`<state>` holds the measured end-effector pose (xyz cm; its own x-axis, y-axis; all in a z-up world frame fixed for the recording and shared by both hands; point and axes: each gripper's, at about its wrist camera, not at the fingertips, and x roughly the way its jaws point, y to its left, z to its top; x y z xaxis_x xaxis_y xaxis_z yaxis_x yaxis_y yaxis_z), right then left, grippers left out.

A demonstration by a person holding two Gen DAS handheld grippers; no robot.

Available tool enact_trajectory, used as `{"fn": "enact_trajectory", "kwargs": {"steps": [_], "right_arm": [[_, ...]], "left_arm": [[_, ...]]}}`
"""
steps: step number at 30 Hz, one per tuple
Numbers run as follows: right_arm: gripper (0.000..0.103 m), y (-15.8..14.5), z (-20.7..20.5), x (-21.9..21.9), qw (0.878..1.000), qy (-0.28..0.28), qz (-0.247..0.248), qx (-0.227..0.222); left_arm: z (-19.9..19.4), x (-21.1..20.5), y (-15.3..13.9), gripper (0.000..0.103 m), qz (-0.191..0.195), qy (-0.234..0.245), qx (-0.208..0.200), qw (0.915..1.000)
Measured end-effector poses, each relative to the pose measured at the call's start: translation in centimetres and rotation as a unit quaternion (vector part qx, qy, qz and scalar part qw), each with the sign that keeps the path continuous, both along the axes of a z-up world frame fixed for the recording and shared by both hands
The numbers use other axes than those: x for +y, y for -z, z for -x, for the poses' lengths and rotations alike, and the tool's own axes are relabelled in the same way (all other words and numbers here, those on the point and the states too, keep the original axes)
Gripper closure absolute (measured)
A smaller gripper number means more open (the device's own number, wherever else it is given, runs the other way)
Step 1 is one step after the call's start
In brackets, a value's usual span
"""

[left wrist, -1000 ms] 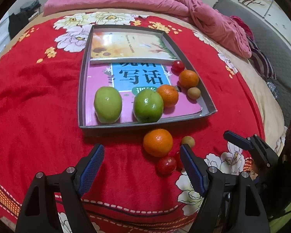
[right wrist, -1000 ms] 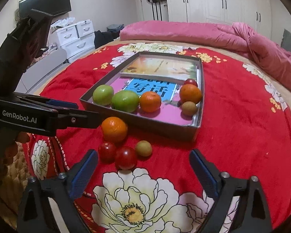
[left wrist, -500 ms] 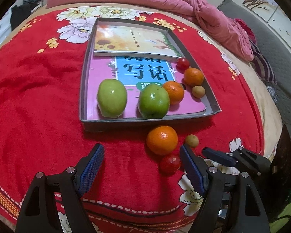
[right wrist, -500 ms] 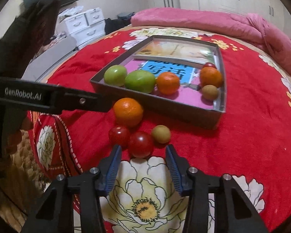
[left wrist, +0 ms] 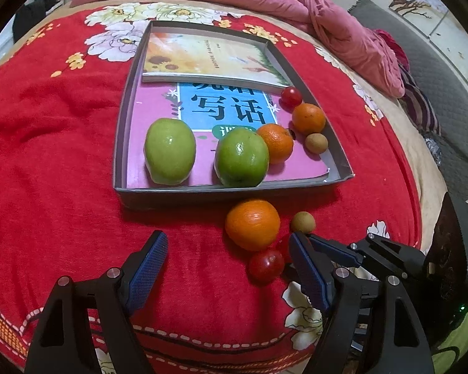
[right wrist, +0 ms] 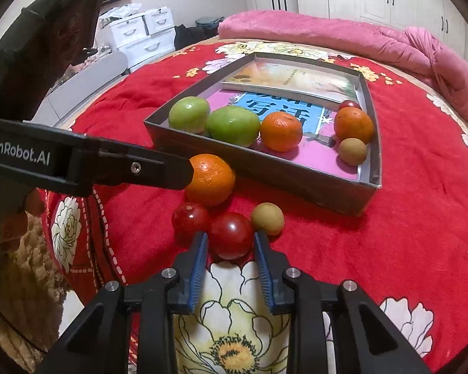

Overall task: Organize fruits
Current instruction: 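Grasp an orange with the left tool while the right tool grasps a red tomato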

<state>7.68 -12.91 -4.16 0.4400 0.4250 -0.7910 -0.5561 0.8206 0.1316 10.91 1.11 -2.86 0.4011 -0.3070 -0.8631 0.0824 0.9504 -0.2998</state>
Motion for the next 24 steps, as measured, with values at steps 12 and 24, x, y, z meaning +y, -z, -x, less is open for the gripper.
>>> {"fn": "enact_trajectory", "kwargs": {"steps": [12,24], "right_arm": [[0.072,0.4,-0.8,0.8,1.0,-0.01,-0.005,-0.008],[0.072,0.5,-1.0,1.2,1.0,-0.014,-0.003,-0.009]], "left_arm": [[-1.0,-0.5,1.2,0.031,0.007,-0.001,0.011,0.9999],[-1.8,-1.5,2.1,0.051,0.025,0.007,0.012,0.9996]]}}
